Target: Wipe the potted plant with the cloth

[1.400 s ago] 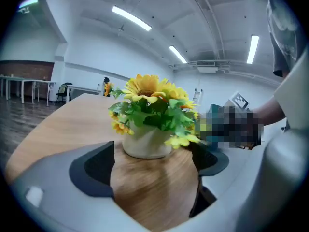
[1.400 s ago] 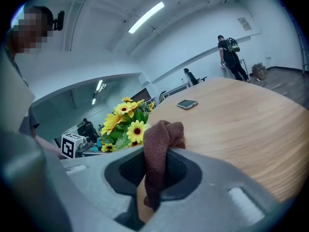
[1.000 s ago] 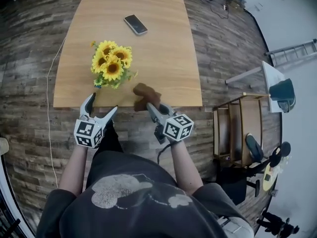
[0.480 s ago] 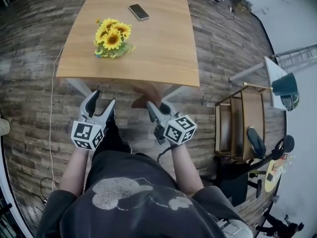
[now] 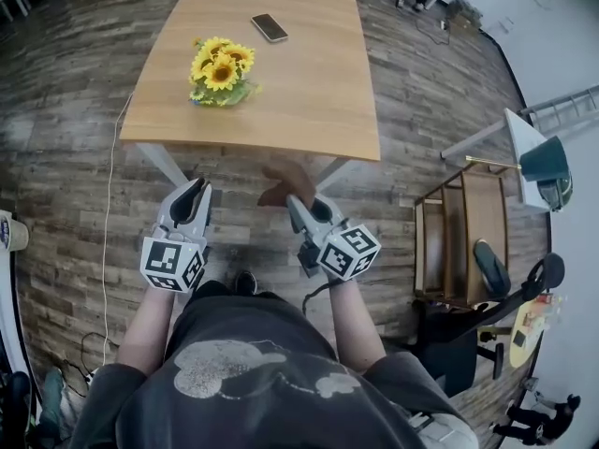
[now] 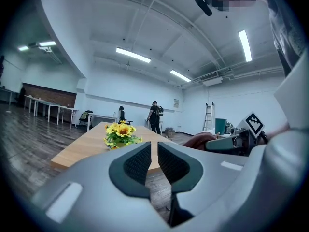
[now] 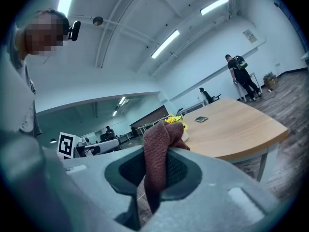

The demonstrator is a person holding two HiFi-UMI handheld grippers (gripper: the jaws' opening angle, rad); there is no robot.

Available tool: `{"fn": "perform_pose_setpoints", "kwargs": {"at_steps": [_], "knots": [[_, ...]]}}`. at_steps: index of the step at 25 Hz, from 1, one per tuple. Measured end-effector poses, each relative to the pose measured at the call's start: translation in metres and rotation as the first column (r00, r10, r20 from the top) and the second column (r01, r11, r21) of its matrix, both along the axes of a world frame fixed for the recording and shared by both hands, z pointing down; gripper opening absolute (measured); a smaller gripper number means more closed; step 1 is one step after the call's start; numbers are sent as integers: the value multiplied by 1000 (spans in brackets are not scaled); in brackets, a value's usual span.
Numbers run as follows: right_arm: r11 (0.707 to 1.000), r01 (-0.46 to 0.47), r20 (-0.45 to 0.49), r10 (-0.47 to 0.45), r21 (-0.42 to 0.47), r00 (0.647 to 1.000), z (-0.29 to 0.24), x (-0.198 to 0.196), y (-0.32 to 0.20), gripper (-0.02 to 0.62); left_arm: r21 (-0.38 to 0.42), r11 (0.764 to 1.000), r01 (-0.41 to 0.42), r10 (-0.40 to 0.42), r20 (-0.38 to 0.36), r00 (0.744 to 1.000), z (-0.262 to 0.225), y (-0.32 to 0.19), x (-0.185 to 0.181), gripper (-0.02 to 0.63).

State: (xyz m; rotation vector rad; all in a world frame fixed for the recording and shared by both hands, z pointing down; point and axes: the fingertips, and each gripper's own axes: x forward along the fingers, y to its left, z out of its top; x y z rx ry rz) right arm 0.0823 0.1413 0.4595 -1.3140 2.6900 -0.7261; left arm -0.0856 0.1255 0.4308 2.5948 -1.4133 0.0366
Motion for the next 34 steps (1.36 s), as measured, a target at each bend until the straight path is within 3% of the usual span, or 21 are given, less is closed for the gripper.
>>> {"fn": "perform_pose_setpoints", "kwargs": {"at_steps": [4, 13, 34], "knots": [[1000, 6, -14, -6, 11, 1000, 0, -7, 7, 51, -18, 1000, -13, 13, 6, 1000, 4, 7, 1, 18], [999, -13, -47, 15, 40, 999, -15, -20, 33, 49, 11, 999, -48, 48, 22, 999, -1, 36, 2, 18], [996, 20, -114, -10, 86, 993, -36, -83, 91, 48, -7, 999, -48, 49, 25, 999, -5, 90, -48, 17]]}}
